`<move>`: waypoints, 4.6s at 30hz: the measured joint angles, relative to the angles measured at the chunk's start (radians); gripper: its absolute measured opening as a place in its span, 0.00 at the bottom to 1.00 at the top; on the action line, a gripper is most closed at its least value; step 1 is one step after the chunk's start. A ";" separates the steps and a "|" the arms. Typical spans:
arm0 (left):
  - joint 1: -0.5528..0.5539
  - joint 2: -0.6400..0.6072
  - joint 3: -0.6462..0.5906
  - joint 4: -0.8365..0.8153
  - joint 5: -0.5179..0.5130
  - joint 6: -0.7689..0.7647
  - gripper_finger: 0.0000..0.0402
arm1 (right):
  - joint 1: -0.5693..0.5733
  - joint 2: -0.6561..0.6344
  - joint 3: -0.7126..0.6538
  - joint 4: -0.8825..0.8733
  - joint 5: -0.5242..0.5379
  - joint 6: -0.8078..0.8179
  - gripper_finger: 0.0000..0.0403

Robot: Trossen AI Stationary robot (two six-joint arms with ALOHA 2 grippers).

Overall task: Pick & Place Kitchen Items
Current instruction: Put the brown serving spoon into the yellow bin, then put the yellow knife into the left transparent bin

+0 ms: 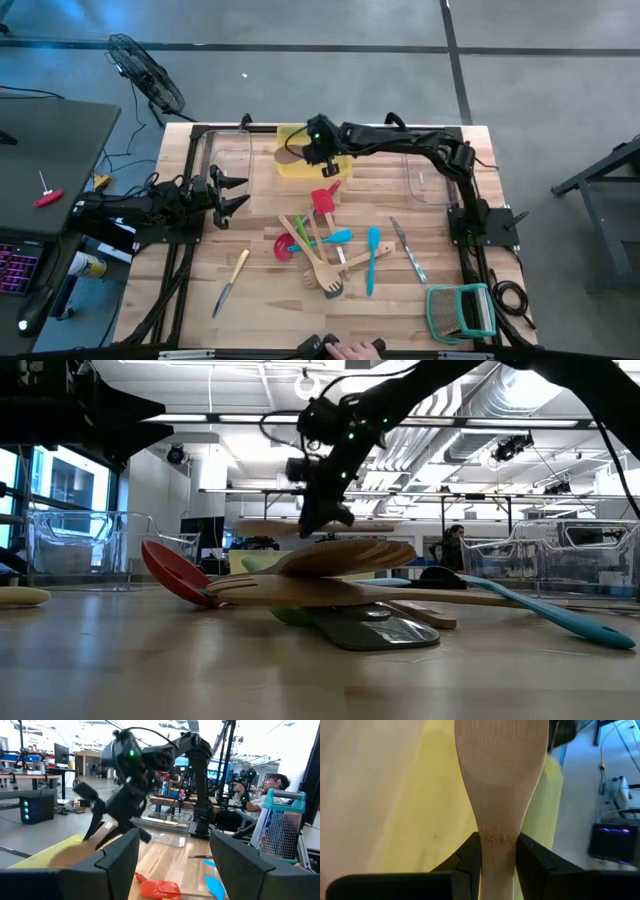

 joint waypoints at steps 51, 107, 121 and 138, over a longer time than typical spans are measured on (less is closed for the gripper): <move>0.000 0.000 -0.001 -0.104 0.039 -0.008 0.60 | 0.074 0.134 0.000 0.073 0.305 -0.039 0.31; -0.278 1.165 0.867 -1.192 0.637 -1.077 0.60 | 0.538 -0.328 -0.001 -0.649 -1.029 0.477 0.31; -0.460 1.288 0.885 -1.250 0.391 -1.467 0.60 | 0.544 -0.328 -0.001 -0.639 -0.861 0.372 0.31; -0.591 1.382 0.885 -1.161 0.293 -1.817 0.60 | 0.542 -0.321 -0.002 -0.643 -0.851 0.360 0.31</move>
